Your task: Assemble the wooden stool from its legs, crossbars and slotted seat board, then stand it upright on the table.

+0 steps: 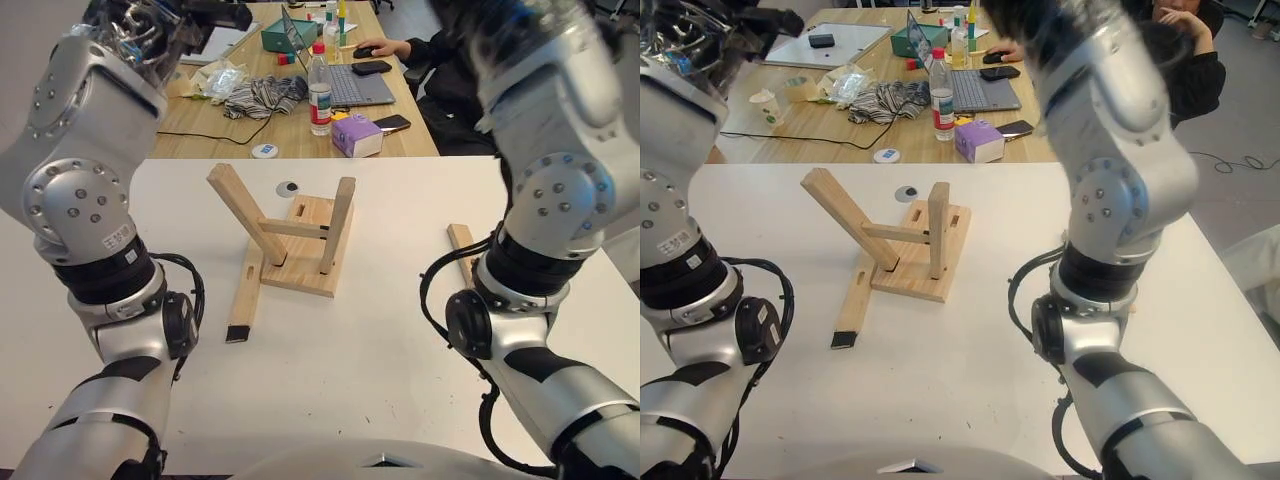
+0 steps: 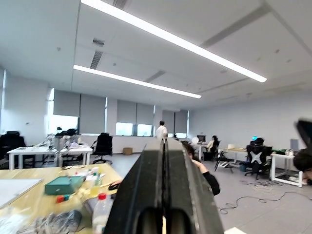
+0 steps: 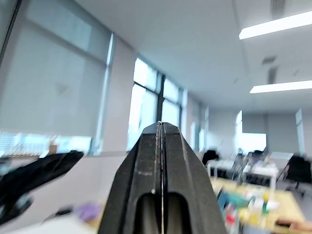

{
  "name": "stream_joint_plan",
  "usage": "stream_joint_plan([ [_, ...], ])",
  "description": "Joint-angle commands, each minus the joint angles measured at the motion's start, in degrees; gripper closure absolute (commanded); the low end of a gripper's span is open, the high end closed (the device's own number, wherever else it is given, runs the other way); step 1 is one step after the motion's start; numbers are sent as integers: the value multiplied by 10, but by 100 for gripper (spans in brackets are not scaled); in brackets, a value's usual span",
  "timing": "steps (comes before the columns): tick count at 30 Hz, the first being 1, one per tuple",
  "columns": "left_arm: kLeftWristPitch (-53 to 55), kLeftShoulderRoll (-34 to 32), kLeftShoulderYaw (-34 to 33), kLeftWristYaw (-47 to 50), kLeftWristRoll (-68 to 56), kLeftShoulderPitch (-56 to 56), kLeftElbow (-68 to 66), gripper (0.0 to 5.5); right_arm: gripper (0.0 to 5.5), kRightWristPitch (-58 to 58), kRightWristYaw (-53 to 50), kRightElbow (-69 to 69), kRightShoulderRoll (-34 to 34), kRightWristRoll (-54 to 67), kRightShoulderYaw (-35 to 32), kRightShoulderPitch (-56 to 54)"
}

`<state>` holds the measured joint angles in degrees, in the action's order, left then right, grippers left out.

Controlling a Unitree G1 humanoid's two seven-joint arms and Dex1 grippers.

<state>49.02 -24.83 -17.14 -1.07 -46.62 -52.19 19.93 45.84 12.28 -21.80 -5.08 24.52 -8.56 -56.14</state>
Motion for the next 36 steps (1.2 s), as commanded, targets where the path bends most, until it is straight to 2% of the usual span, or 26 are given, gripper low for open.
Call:
stream_joint_plan([
  [1, 77, -5, 25, 14, 37, 167, -51, 547, 550, 123, 76, 68, -34, 19, 170, 216],
  [3, 106, 11, 59, -6, 44, 258, -82, 547, 550, 136, 96, 100, -81, -9, 238, 285],
  [5, 105, 30, 72, -26, 45, 309, -99, 547, 550, 128, 102, 99, -106, -11, 229, 293],
  [6, 95, 36, 64, -31, 42, 310, -99, 547, 550, 118, 98, 93, -102, -5, 203, 280],
  [8, 42, 47, 20, -27, 38, 285, -97, 547, 550, 90, 74, 81, -54, 50, 98, 228],
  [11, -67, 86, -110, 30, 2, 235, -101, 547, 550, 95, 0, 83, 23, 218, -80, 164],
  [13, -91, 88, -166, 70, -7, 234, -114, 547, 550, 100, -38, 122, 27, 288, -153, 149],
  [14, -63, 66, -153, 84, 22, 255, -127, 547, 550, 92, -41, 149, 5, 262, -145, 153],
  [16, 41, 16, -91, 90, 64, 314, -134, 547, 550, 33, -11, 202, -79, 113, -18, 190],
  [18, 126, -52, 6, 52, 90, 364, -100, 547, 550, -64, 38, 250, -142, -35, 133, 228],
  [19, 157, -84, 55, 26, 98, 377, -73, 547, 550, -115, 63, 265, -157, -88, 192, 243],
  [21, 186, -95, 98, -10, 98, 380, -52, 547, 550, -180, 114, 272, -158, -139, 264, 267],
  [24, 224, -82, 96, -48, 69, 370, -24, 547, 550, -227, 178, 251, -153, -158, 310, 290],
  [27, 282, -80, 96, -92, 22, 359, 12, 547, 550, -238, 222, 215, -152, -158, 328, 304],
  [29, 283, -67, 119, -101, 32, 344, -7, 547, 550, -232, 255, 181, -150, -144, 336, 317],
  [30, 271, -56, 137, -105, 46, 329, -31, 547, 550, -227, 273, 160, -150, -133, 340, 324],
  [34, 136, -53, 289, -171, 180, 227, -215, 547, 550, -203, 354, 86, -150, -91, 372, 334],
  [36, 76, -30, 342, -214, 232, 170, -307, 547, 550, -212, 380, 87, -132, -100, 410, 315],
])
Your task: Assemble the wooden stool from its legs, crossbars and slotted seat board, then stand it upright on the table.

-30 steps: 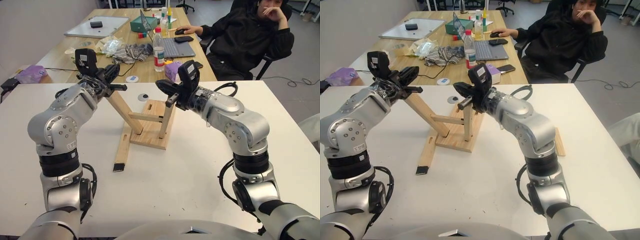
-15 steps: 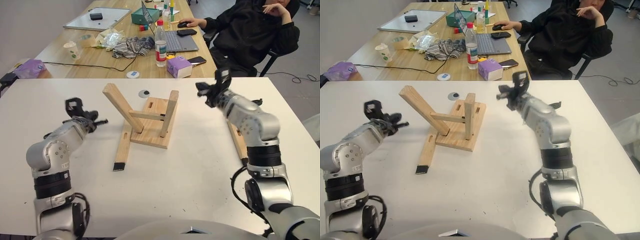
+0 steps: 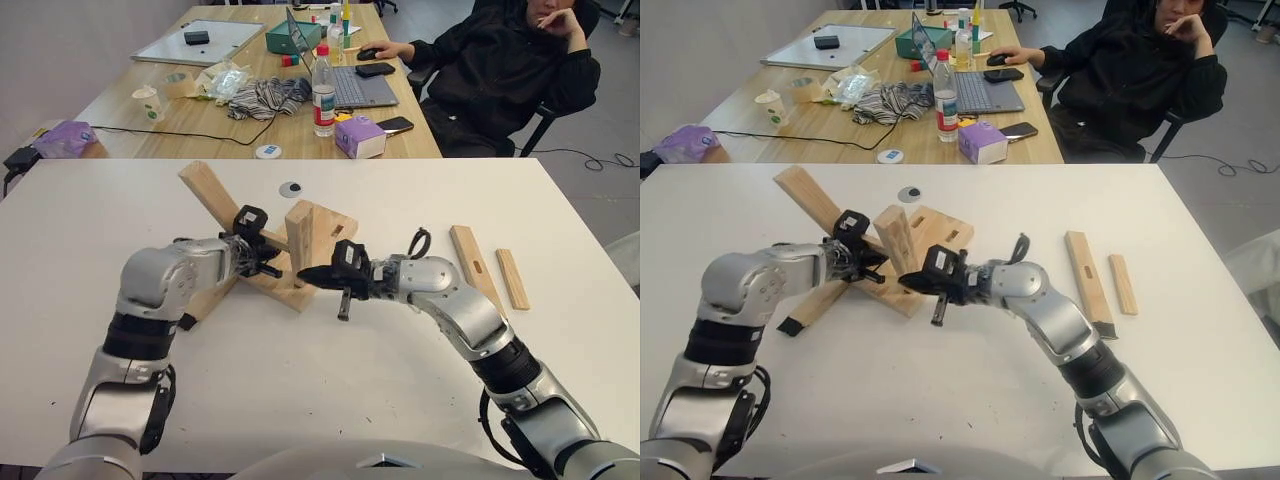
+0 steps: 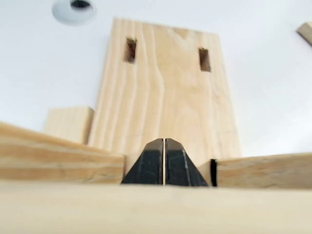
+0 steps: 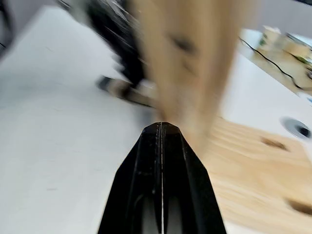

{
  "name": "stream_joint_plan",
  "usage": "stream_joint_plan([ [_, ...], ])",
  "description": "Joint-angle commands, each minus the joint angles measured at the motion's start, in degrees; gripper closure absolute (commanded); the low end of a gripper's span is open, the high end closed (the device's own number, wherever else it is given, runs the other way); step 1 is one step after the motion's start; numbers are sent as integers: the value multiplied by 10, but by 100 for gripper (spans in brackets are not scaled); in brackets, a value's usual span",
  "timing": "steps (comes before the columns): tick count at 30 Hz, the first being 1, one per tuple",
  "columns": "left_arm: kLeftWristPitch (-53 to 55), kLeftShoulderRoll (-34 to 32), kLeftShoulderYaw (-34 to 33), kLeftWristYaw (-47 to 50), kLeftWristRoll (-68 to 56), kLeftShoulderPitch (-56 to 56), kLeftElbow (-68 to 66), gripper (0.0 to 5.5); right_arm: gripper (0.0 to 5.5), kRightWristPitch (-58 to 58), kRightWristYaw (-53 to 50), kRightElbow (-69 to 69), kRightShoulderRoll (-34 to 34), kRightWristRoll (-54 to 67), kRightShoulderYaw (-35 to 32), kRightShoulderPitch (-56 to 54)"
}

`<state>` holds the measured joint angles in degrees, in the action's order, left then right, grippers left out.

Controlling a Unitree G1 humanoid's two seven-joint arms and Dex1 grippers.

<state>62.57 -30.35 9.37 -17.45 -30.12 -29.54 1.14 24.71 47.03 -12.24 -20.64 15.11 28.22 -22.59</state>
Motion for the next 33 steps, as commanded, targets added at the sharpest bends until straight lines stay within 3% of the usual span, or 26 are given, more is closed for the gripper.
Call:
stream_joint_plan([
  [1, -80, 44, 98, -70, 84, -77, -149, 547, 550, -7, 38, -2, 36, -15, 58, -33],
  [4, -96, 45, 121, -110, 106, -61, -146, 547, 550, -9, 48, 10, -4, -23, 11, -54],
  [6, -73, 9, 88, -125, 93, -16, -87, 547, 550, -28, 43, 60, -74, -49, -56, -66],
  [9, -33, -27, 43, -136, 72, 30, 6, 547, 550, -86, 20, 180, -155, -169, -45, -97],
  [15, 22, 18, 18, -116, 49, 55, 90, 547, 550, -224, -200, 500, -20, -276, -52, -221],
  [18, 49, 55, 2, -89, 41, 67, 119, 547, 550, -281, -246, 664, 20, -317, -33, -263],
  [23, 73, 94, -27, -53, 40, 60, 132, 547, 550, -321, -171, 814, 58, -366, 5, -272],
  [33, 77, 94, -33, -21, 64, 94, 121, 547, 550, -361, -94, 853, 43, -347, -34, -294],
])
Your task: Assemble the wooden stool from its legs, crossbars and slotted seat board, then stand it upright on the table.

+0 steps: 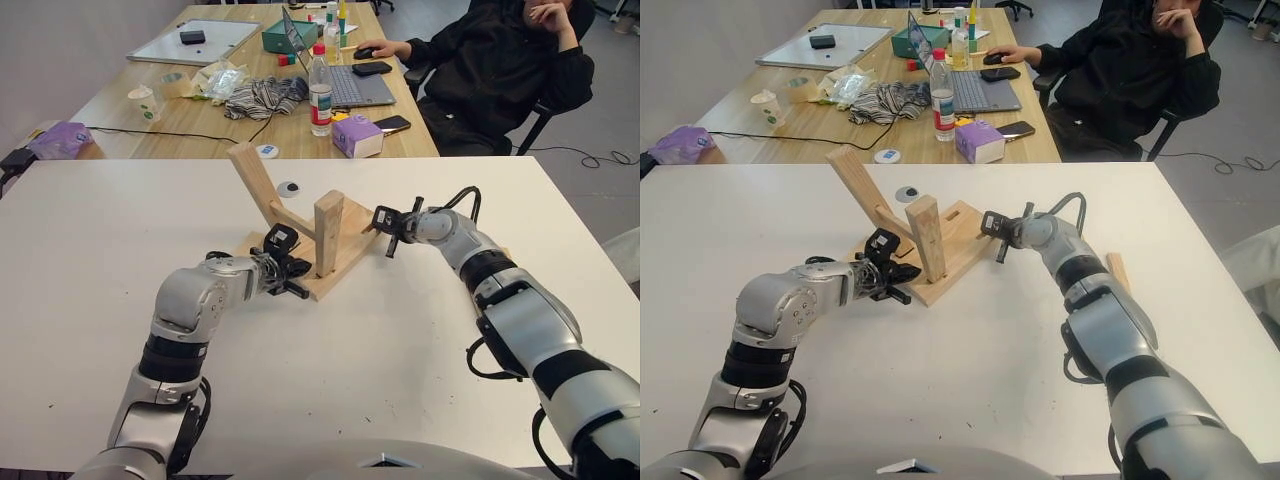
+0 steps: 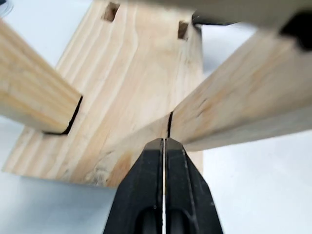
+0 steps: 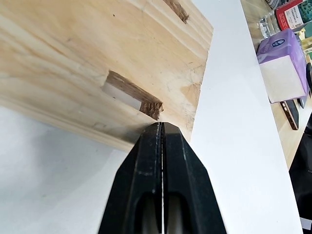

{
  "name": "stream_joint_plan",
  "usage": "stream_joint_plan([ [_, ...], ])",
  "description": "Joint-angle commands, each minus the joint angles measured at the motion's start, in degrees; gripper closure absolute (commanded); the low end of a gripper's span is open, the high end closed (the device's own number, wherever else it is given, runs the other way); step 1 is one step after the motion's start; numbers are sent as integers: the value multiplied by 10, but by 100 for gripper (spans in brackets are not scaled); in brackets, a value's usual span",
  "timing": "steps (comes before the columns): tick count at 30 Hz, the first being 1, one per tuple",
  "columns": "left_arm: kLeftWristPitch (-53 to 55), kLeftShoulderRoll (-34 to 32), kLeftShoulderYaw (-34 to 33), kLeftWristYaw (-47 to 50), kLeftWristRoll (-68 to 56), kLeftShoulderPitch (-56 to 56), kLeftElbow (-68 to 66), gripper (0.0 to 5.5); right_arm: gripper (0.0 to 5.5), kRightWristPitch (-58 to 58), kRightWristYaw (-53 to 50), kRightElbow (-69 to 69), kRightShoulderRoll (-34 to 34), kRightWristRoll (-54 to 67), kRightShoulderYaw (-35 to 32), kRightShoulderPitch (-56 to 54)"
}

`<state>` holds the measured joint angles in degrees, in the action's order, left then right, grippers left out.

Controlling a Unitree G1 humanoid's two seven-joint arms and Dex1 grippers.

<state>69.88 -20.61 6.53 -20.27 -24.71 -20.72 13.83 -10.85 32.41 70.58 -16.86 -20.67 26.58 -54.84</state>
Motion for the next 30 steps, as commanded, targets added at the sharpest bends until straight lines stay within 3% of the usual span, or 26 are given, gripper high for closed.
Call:
stream_joint_plan([
  [1, 3, -2, -6, 7, 9, 7, -8, 547, 550, -6, 55, 24, 8, 28, -37, 26],
  [15, -5, 10, -10, 6, 14, 12, -12, 547, 550, -27, 78, 18, 25, 83, -141, 0],
  [25, -2, 16, -14, 10, 15, 12, -12, 547, 550, 96, 133, 57, 15, -12, -51, 18],
  [30, -7, 6, -20, 13, 25, 16, -23, 547, 550, 117, 300, 46, -29, -33, -5, 12],
])
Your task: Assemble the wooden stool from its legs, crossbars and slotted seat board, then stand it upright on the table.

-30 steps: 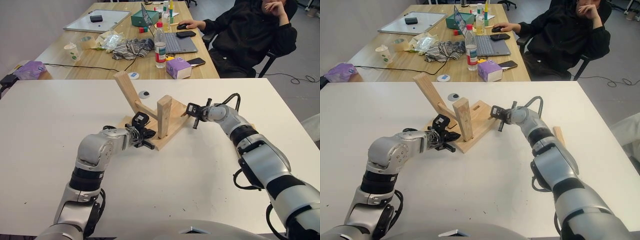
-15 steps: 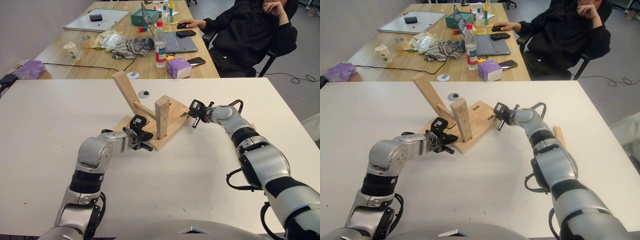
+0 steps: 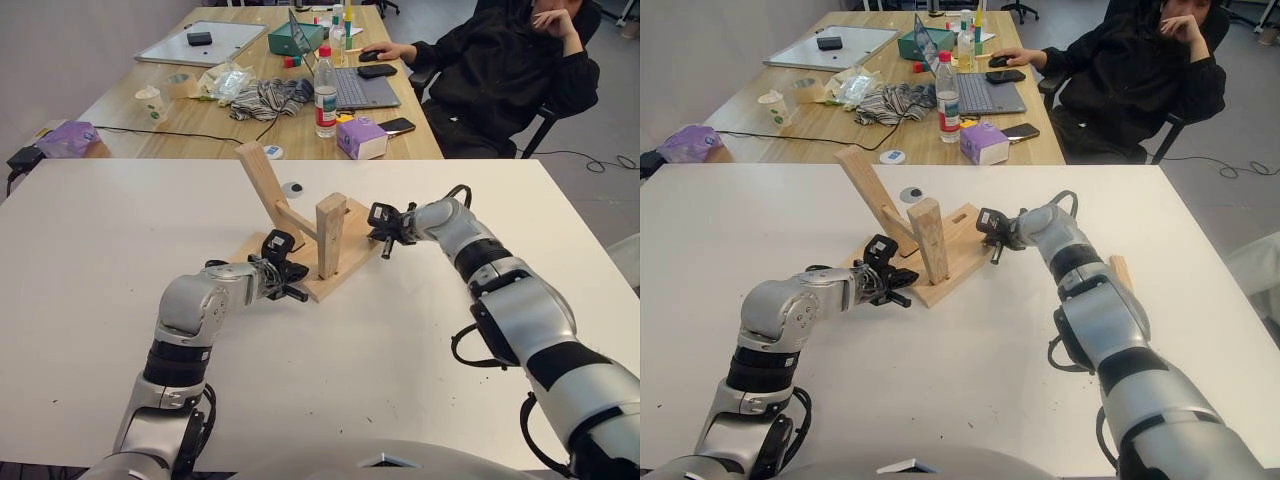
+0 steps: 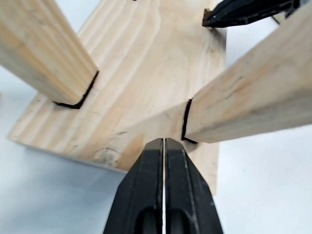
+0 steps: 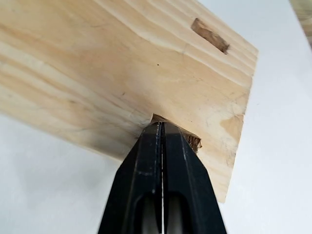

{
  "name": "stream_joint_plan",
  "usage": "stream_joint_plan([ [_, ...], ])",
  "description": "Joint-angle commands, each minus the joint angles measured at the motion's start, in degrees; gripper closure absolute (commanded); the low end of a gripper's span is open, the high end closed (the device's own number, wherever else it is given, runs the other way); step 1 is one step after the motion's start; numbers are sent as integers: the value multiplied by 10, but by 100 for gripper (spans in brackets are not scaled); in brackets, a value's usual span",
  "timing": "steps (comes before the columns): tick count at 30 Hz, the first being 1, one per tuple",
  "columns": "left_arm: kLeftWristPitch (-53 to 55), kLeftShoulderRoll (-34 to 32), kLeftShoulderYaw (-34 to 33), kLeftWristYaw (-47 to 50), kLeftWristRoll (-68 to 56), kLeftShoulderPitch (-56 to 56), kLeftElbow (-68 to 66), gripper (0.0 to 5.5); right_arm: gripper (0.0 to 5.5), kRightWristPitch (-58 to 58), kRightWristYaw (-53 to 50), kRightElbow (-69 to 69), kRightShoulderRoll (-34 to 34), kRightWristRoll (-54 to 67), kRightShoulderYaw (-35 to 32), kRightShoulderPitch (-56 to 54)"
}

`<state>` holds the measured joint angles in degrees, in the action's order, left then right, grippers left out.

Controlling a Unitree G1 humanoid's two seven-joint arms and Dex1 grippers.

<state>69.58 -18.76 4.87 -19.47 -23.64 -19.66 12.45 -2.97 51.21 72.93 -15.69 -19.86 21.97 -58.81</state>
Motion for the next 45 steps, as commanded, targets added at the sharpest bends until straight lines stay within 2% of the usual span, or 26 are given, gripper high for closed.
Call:
stream_joint_plan([
  [1, -6, -13, -2, 6, 15, 7, -13, 547, 550, 35, 139, 16, -47, -40, 45, 52],
  [5, -44, -4, 27, -9, 30, 1, -75, 547, 550, 48, 287, -107, -67, 19, 34, 94],
  [10, -114, 11, 33, -28, 57, -65, -190, 547, 550, 177, 350, -399, -93, 79, 45, 209],
  [13, -196, 56, 37, -44, 83, -165, -348, 547, 550, 266, 359, -567, -104, 110, 58, 275],
  [16, -300, 90, 10, -34, 108, -262, -528, 547, 550, 336, 340, -689, -86, 134, 74, 301],
  [19, -391, 71, -33, 6, 123, -303, -619, 547, 550, 375, 291, -744, -75, 153, 59, 303],
  [22, -381, 16, -79, 14, 112, -255, -540, 547, 550, 403, 232, -777, -78, 193, -27, 279],
  [27, -181, -54, -93, -34, 41, -40, -158, 547, 550, 482, 166, -868, -132, 296, -228, 210],
  [30, -133, -63, -118, -41, 12, 10, -80, 547, 550, 568, 150, -868, -159, 423, -389, 164],
  [32, -111, -67, -127, -37, 5, 22, -64, 547, 550, 565, 94, -811, -181, 437, -451, 128],
  [34, -86, -69, -123, -41, -5, 35, -41, 547, 550, 520, 54, -765, -230, 390, -438, 146],
  [37, -69, -62, -113, -39, -11, 47, -20, 547, 550, 458, 156, -847, -332, 373, -361, 334],
  [39, -61, -58, -109, -39, -14, 46, -14, 547, 550, 427, 176, -879, -368, 347, -305, 414],
  [42, -55, -50, -94, -41, -17, 40, -14, 547, 550, 379, 142, -865, -370, 279, -215, 448],
  [45, -47, -37, -41, -56, -22, 45, -18, 547, 550, 341, 58, -827, -292, 222, -133, 442],
])
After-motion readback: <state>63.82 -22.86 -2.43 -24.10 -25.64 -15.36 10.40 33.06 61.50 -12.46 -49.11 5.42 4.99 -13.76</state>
